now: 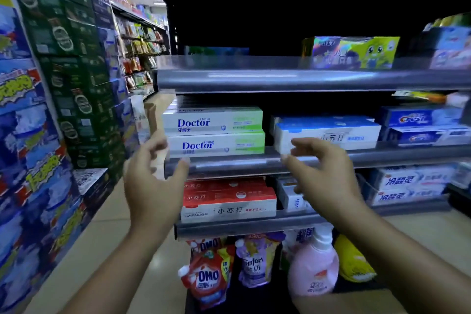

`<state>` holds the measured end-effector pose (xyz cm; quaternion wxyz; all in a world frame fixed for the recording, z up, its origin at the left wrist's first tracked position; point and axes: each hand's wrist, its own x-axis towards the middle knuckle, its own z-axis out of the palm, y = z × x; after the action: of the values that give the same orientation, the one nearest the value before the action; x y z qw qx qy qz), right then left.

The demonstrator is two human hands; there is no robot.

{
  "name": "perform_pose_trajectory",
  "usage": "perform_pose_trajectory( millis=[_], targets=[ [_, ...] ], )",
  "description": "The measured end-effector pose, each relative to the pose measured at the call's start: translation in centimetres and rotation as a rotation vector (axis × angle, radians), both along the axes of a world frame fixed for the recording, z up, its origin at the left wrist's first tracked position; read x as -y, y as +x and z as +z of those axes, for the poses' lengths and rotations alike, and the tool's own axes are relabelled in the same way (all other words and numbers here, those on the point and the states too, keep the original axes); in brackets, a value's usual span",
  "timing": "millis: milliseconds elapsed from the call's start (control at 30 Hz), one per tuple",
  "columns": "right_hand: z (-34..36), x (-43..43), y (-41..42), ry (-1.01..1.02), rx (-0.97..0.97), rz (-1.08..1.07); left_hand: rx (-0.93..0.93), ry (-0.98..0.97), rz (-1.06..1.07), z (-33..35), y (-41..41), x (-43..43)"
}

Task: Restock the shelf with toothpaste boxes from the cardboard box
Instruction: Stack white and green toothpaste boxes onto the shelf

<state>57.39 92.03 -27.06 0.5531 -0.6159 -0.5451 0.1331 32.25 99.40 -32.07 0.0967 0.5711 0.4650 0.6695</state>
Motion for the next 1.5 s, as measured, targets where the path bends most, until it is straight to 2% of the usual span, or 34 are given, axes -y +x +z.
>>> perform_pose_trajectory(
  millis=[67,167,233,333,500,567,633,733,900,1033,1100,1167,1300,1400,1467,1500],
  targets=[
    [-1.9,4.6,2.2,-0.035,-0.042,0.005,-0.118,0.071,-0.087,-3.5,2.3,2.8],
    [-5.5,9.9,6.2,-0.079,-0.204,-0.082,-0.196,0.013,-0.291,-9.6,6.8,6.1],
    [-8.8,12.3,8.5,-0.14,-0.268,-0.125,-0.239,-0.133,-0.41,-13.6,10.3,8.3],
    [-14.4,13.9,11.5,-0.26,-0.35,-0.124,-0.189,-0.377,-0.551,-18.4,14.7,10.5],
    [-21.3,14.0,17.1,-0.503,-0.189,-0.1,-0.143,-0.699,-0.545,-23.9,19.6,13.7],
    [-22.1,13.6,19.3,-0.605,-0.157,-0.102,-0.257,-0.884,-0.498,-24.6,21.0,15.4],
    [-22.5,13.6,21.2,-0.66,-0.165,-0.133,-0.449,-1.045,-0.499,-24.7,22.6,16.8],
    [-23.7,14.9,23.1,-0.758,-0.238,-0.202,-0.699,-1.168,-0.508,-24.9,25.0,17.6],
    [-26.0,19.6,24.1,-0.911,-0.301,-0.333,-1.016,-1.245,-0.459,-25.4,29.4,16.5],
    [-26.5,22.8,22.6,-1.012,-0.39,-0.35,-1.255,-1.393,-0.396,-26.6,31.3,15.9],
    [-26.9,24.2,21.7,-1.033,-0.443,-0.361,-1.295,-1.422,-0.366,-27.1,32.0,15.7],
    [-27.4,25.7,20.2,-1.025,-0.491,-0.331,-1.208,-1.464,-0.345,-27.4,32.4,15.3],
    [-27.3,28.3,17.6,-1.101,-0.619,-0.151,-0.83,-1.451,-0.326,-26.0,32.2,15.3],
    [-26.1,28.6,17.8,-1.008,-0.667,-0.036,-0.586,-1.439,-0.222,-22.4,30.8,15.8],
    [-25.1,28.5,18.4,-0.97,-0.696,0.034,-0.278,-1.496,-0.132,-19.7,30.0,16.5],
    [-24.3,28.6,18.6,-0.969,-0.808,0.055,-0.122,-1.541,-0.096,-18.6,29.7,17.2]
  ],
)
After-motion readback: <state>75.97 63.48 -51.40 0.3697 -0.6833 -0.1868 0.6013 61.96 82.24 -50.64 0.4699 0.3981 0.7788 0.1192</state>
